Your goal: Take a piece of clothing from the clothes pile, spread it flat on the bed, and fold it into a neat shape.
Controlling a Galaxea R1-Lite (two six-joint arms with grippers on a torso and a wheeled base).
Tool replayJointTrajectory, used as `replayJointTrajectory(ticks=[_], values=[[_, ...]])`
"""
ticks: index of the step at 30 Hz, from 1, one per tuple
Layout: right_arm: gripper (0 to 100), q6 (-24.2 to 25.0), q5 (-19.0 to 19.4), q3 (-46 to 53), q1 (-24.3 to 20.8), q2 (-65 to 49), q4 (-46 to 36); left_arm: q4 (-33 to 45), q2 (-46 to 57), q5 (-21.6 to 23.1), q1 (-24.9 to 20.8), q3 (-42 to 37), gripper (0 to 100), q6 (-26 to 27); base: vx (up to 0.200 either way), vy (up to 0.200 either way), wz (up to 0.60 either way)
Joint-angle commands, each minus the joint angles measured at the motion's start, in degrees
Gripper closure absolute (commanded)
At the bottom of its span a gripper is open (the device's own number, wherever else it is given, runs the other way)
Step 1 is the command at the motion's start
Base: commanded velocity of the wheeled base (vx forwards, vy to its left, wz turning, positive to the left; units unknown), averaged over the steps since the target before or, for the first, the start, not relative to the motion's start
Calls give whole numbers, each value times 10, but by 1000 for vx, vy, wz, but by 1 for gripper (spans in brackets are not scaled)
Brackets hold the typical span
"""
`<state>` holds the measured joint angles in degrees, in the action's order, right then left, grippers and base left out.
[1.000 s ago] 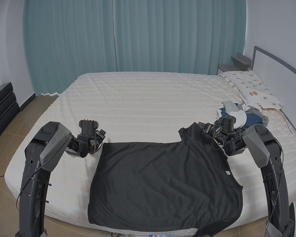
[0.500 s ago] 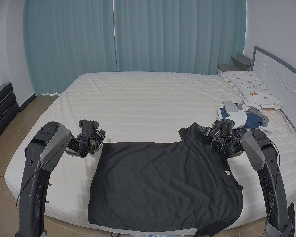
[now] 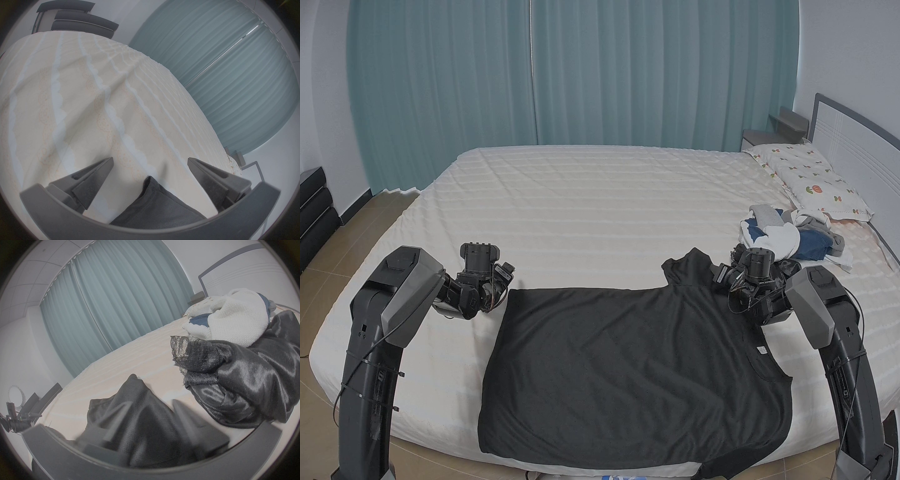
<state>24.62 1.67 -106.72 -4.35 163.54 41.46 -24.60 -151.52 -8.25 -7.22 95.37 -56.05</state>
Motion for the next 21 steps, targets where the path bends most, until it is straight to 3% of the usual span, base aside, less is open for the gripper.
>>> replayJointTrajectory(ticks=[1, 16, 21], values=[[100, 2, -2, 0, 1, 2, 1, 0, -1, 0, 0, 0, 0, 0, 0, 0, 0], [100, 6, -18, 6, 20, -11, 6, 0, -1, 0, 0, 0, 0, 0, 0, 0, 0], [100, 29, -18, 24, 23, -26, 4, -1, -1, 0, 0, 0, 0, 0, 0, 0, 0]])
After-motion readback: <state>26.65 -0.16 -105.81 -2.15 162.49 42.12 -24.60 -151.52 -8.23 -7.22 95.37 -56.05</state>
